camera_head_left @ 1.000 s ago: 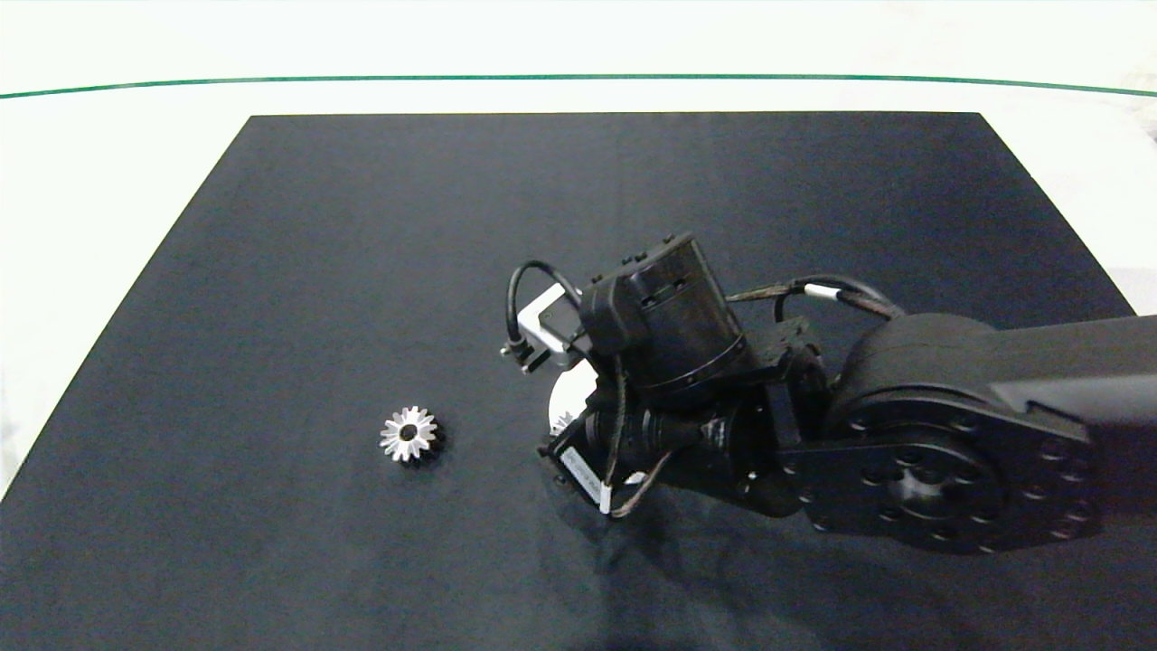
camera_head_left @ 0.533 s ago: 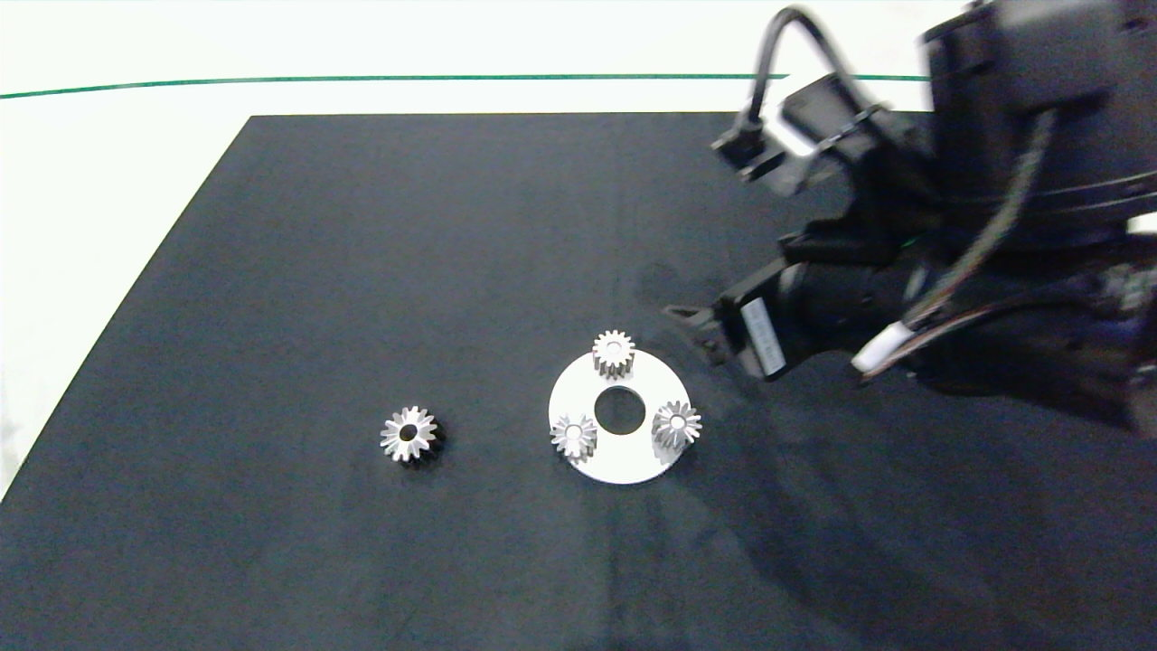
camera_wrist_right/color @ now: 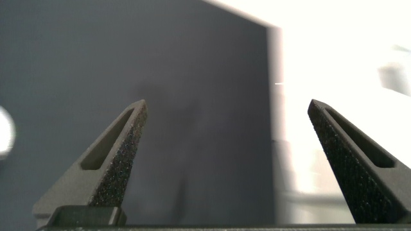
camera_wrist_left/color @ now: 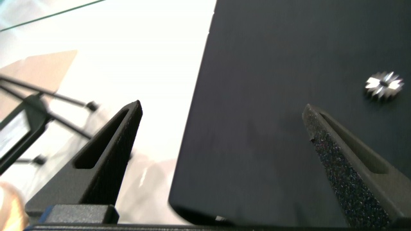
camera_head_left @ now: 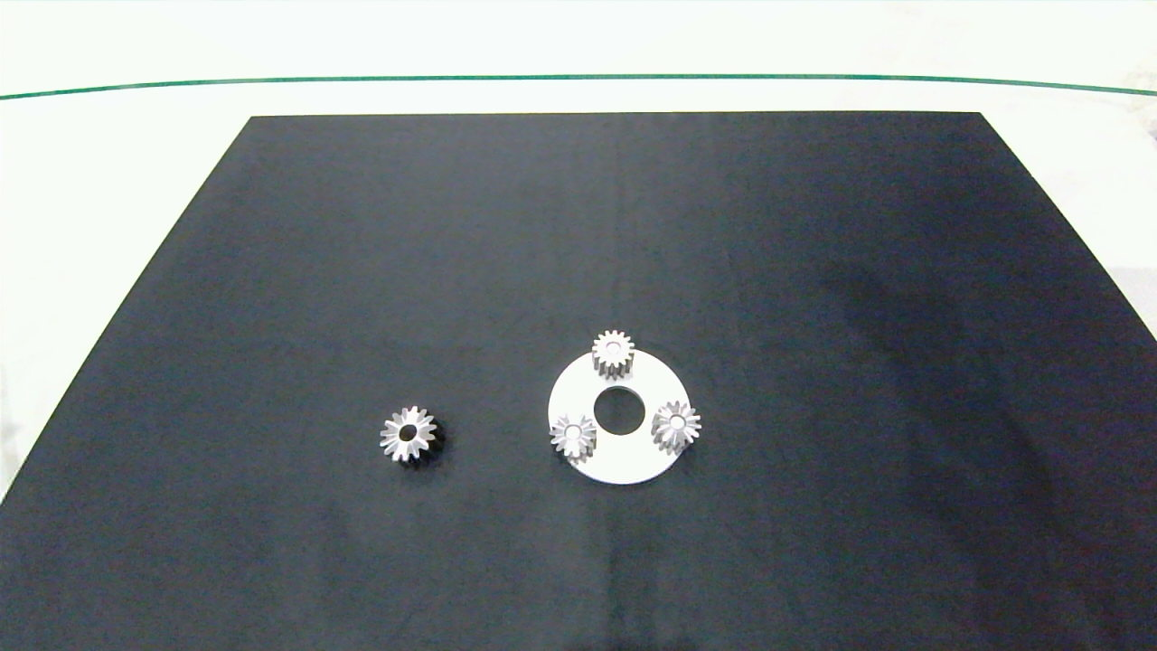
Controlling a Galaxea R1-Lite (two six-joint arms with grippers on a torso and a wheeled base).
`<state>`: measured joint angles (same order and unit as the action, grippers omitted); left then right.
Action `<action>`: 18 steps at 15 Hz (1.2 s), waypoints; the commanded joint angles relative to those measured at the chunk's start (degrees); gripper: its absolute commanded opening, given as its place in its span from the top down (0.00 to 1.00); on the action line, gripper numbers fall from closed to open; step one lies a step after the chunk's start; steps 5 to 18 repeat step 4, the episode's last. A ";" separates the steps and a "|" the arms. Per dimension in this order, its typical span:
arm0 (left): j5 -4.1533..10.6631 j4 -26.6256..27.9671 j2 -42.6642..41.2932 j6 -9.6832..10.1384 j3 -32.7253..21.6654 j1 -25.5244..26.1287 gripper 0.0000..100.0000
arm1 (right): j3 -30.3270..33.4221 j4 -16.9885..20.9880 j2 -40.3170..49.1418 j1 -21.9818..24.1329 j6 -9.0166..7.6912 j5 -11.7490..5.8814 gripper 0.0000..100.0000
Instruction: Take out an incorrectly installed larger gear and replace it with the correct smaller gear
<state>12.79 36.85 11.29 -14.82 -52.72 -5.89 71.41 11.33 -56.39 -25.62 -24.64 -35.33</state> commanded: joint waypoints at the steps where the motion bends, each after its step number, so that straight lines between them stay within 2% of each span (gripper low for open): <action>1: 0.13 4.10 -5.84 0.06 0.52 -1.58 0.00 | -1.80 1.95 21.68 18.51 -4.63 -0.44 0.00; 2: 0.13 5.16 -6.10 1.64 0.87 -1.58 0.00 | -2.42 3.09 26.16 22.28 -4.63 -0.44 0.00; 3: 0.04 5.16 -6.10 5.16 0.87 -0.88 0.00 | -3.91 3.70 30.64 25.98 -4.63 -0.44 0.00; 4: 0.04 5.25 -6.10 6.39 0.87 0.00 0.00 | -5.93 3.79 34.42 28.61 -4.54 -0.44 0.00; 18: 0.04 5.25 -6.10 6.39 0.87 0.00 0.00 | -5.93 3.79 34.42 28.61 -4.54 -0.44 0.00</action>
